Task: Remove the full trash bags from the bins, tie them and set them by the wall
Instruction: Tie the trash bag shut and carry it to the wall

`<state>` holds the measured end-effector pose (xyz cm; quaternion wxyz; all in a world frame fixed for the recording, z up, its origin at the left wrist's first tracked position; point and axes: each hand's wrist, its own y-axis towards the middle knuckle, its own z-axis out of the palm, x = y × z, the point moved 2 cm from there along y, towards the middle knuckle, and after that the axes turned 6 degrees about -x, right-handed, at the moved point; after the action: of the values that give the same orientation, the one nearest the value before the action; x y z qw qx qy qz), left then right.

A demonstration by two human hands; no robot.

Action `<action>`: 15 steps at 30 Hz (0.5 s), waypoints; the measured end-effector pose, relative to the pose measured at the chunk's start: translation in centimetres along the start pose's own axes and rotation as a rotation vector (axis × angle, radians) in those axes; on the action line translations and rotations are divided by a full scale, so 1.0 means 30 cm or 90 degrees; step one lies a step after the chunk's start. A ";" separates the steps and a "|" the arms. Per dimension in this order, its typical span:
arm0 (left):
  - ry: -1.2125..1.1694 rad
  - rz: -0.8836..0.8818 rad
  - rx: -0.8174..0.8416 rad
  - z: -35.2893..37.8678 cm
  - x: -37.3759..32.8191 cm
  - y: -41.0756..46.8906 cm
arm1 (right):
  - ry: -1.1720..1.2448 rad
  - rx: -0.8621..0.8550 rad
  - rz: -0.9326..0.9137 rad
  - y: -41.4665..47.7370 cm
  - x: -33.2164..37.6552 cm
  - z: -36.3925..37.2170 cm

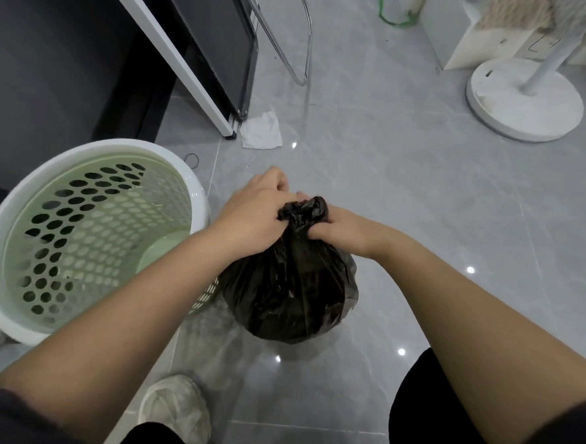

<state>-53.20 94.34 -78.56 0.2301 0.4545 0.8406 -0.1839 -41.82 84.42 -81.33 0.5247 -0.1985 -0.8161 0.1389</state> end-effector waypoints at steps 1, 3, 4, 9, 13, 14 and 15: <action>0.022 -0.008 0.030 -0.024 -0.001 0.007 | -0.036 0.019 -0.003 0.008 0.004 0.019; -0.017 -0.042 0.072 -0.057 0.000 0.020 | -0.119 0.035 -0.027 0.021 -0.002 0.056; -0.047 -0.059 0.081 -0.067 0.003 0.023 | -0.153 0.036 -0.045 0.026 -0.005 0.074; -0.189 -0.177 0.179 -0.100 0.029 0.028 | -0.130 -0.039 -0.111 0.089 0.012 0.149; -0.309 -0.302 0.199 -0.116 0.076 0.059 | -0.157 -0.022 -0.085 0.115 0.074 0.177; -0.343 -0.333 0.200 -0.117 0.089 0.066 | -0.176 -0.009 -0.068 0.123 0.077 0.181; -0.375 -0.361 0.200 -0.115 0.100 0.074 | -0.183 -0.005 -0.055 0.130 0.079 0.187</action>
<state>-53.52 99.32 -77.57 0.3286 0.1637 0.7923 -0.4873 -47.12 88.88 -83.42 0.4070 -0.1430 -0.8912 0.1401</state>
